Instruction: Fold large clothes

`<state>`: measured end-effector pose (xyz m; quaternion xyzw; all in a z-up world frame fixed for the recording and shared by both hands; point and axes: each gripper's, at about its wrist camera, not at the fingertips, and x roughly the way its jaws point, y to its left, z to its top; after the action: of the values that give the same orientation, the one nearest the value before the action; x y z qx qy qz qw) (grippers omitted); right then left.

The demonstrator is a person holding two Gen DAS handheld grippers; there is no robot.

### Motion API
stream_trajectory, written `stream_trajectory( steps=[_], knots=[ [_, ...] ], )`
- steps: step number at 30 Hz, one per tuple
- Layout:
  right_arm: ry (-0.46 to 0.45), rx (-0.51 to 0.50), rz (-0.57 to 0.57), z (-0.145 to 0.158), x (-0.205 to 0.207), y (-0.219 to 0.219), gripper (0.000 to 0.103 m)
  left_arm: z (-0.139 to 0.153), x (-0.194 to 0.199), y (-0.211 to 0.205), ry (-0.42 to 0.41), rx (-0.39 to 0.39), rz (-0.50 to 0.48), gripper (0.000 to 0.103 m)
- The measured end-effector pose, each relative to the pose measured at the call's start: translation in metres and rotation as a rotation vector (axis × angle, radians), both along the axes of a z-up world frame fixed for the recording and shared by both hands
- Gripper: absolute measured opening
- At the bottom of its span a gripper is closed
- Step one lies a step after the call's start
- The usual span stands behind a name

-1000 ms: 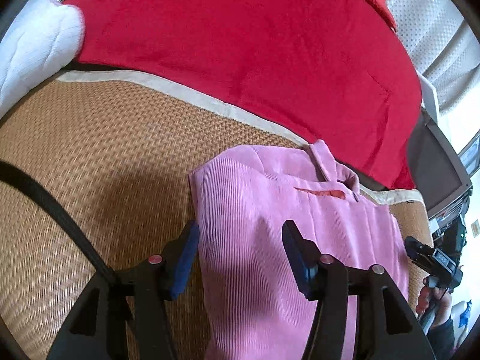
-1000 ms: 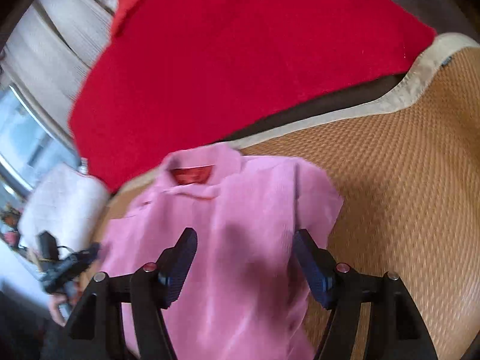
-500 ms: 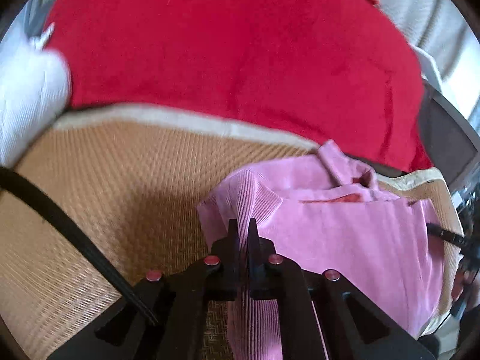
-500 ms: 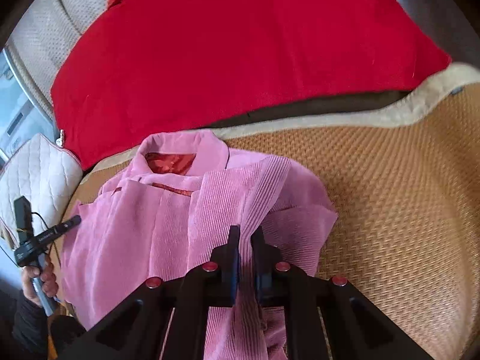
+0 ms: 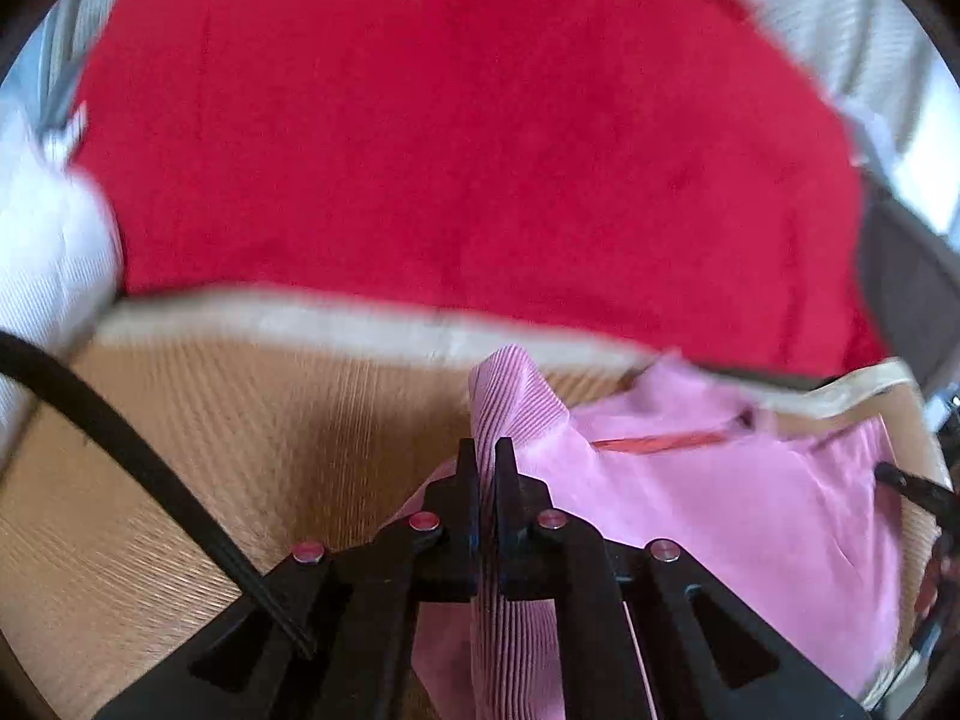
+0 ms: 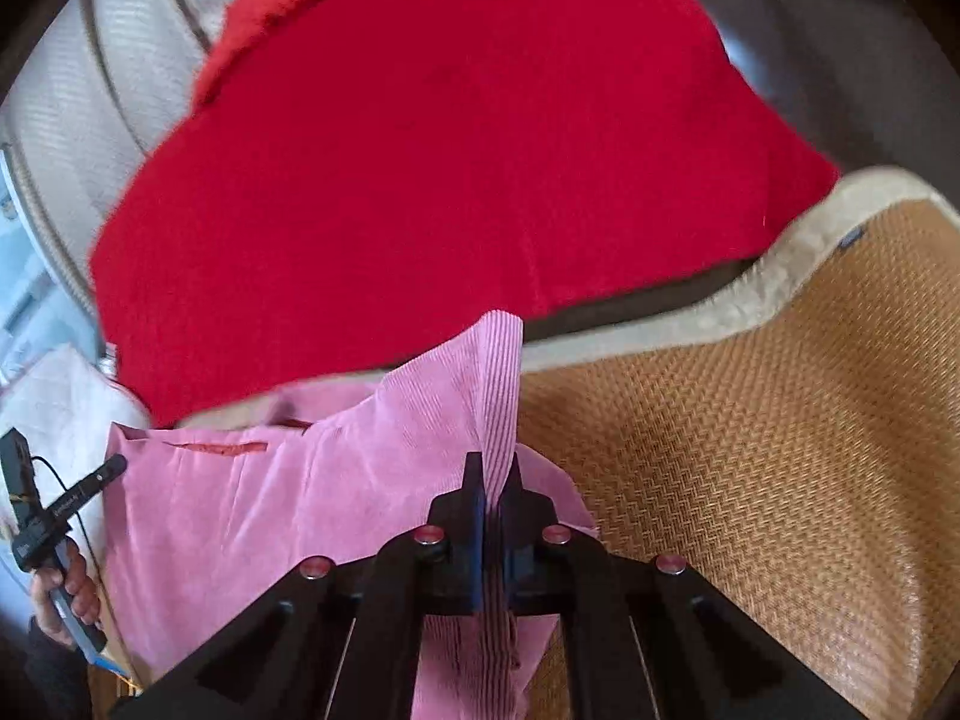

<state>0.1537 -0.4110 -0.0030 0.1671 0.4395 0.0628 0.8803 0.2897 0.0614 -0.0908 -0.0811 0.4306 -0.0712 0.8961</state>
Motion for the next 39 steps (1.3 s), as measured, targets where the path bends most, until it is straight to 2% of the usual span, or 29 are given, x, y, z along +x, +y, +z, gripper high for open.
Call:
stream_trajectory(
  steps=[1,3,5,6,7,9,10,12,14,16,19,20,22,23,24,26,29,34,37,39],
  knots=[
    [0.032,0.013,-0.021,-0.016,0.006,-0.002,0.004,-0.015,0.008,0.002,0.053,0.012,0.019,0.01],
    [0.073,0.031,-0.048,-0.037,0.012,-0.007,0.008,-0.032,0.011,0.008,0.119,-0.002,0.036,0.025],
    [0.09,0.066,-0.058,-0.043,0.01,-0.012,0.009,-0.022,0.001,0.019,0.074,-0.035,0.088,0.033],
    [0.079,0.05,-0.062,-0.038,0.005,-0.013,0.016,-0.015,-0.005,0.024,0.053,-0.035,0.11,0.039],
    [0.072,0.028,-0.068,-0.033,0.002,-0.015,0.029,-0.004,-0.012,0.029,0.032,-0.027,0.13,0.041],
    [0.036,-0.004,-0.097,-0.011,-0.011,-0.022,0.044,0.017,-0.03,0.038,-0.023,-0.035,0.148,0.045],
    [0.018,0.004,-0.11,-0.003,-0.018,-0.024,0.057,0.027,-0.04,0.04,-0.045,-0.039,0.146,0.046],
    [-0.046,0.058,-0.121,0.023,-0.039,-0.027,0.061,0.045,-0.06,0.043,-0.083,-0.058,0.138,0.057],
    [-0.089,0.123,-0.074,0.041,-0.058,-0.015,0.064,0.055,-0.08,0.038,-0.112,-0.073,0.121,0.059],
    [-0.106,0.202,0.001,0.049,-0.077,0.004,0.076,0.057,-0.103,0.024,-0.127,-0.095,0.087,0.061],
    [-0.045,0.341,0.123,0.031,-0.095,0.035,0.078,0.046,-0.14,0.008,-0.117,-0.091,0.041,0.063],
    [0.001,0.379,0.143,0.013,-0.098,0.043,0.078,0.039,-0.146,0.003,-0.107,-0.069,0.037,0.064],
    [0.05,0.385,0.115,-0.013,-0.099,0.042,0.078,0.009,-0.145,-0.008,-0.028,0.039,0.039,0.064],
    [0.083,0.379,0.079,-0.029,-0.098,0.036,0.078,-0.009,-0.141,-0.009,0.044,0.106,0.058,0.065],
    [0.097,0.423,0.034,-0.045,-0.097,0.022,0.073,-0.024,-0.139,-0.003,0.096,0.098,0.07,0.065],
    [0.083,0.514,-0.023,-0.045,-0.103,0.006,0.072,-0.023,-0.148,0.016,0.076,-0.007,0.133,0.066],
    [0.017,0.437,-0.062,-0.021,-0.119,-0.007,0.075,-0.011,-0.155,0.024,0.052,0.008,0.17,0.066],
    [-0.004,0.495,-0.032,-0.008,-0.136,-0.013,0.075,0.011,-0.175,0.015,-0.013,-0.014,0.141,0.066],
    [-0.001,0.55,0.008,-0.009,-0.128,0.0,0.075,0.023,-0.178,-0.007,-0.057,-0.005,0.084,0.066],
    [0.005,0.57,0.025,-0.008,-0.116,0.006,0.075,0.031,-0.177,-0.022,-0.083,-0.003,0.038,0.07]
  ],
)
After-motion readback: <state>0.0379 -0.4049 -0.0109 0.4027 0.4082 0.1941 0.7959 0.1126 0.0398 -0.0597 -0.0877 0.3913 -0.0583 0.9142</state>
